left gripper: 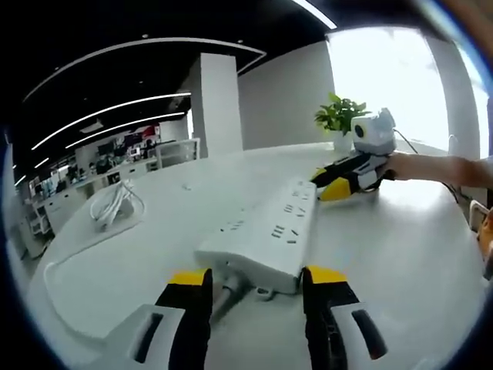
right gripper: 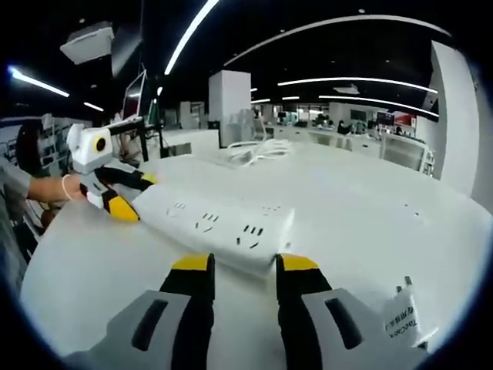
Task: Straighten the power strip on the desk, plug the charger into it
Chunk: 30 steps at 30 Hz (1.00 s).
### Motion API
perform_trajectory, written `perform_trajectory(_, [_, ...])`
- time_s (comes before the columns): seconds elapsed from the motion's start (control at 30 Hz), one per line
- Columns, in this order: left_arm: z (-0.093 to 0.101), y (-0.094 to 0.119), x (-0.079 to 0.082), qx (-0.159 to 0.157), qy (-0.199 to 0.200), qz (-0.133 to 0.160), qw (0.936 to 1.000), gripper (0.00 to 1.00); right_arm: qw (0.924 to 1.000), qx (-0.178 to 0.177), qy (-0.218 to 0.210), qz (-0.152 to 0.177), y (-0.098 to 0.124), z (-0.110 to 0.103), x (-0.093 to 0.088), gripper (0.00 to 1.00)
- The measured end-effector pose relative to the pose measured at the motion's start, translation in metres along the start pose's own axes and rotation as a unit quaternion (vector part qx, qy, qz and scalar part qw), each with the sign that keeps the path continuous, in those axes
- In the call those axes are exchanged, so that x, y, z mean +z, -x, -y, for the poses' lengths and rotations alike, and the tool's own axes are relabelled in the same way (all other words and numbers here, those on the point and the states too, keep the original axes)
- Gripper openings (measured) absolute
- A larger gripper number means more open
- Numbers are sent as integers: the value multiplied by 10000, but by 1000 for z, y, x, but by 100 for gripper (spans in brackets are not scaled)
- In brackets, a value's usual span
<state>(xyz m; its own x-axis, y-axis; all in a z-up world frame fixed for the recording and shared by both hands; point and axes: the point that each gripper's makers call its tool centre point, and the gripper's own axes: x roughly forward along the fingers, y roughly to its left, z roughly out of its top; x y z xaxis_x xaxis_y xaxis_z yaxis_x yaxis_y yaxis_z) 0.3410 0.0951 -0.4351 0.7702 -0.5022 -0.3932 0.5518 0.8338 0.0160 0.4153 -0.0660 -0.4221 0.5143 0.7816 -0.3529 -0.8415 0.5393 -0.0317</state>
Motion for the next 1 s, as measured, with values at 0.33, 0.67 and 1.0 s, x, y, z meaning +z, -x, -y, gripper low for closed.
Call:
perform_trajectory(0.33, [2, -1, 1, -88, -47, -37, 9999, 44, 9998, -90, 153, -58, -1, 4, 0, 27])
perform_trajectory(0.67, [1, -1, 2, -130, -63, -42, 9999, 44, 9997, -197, 96, -143, -1, 6, -1, 25])
perform_trajectory(1.0, [-5, -3, 3, -303, -126, -16, 9995, 43, 9992, -272, 171, -246, 1, 6, -2, 22])
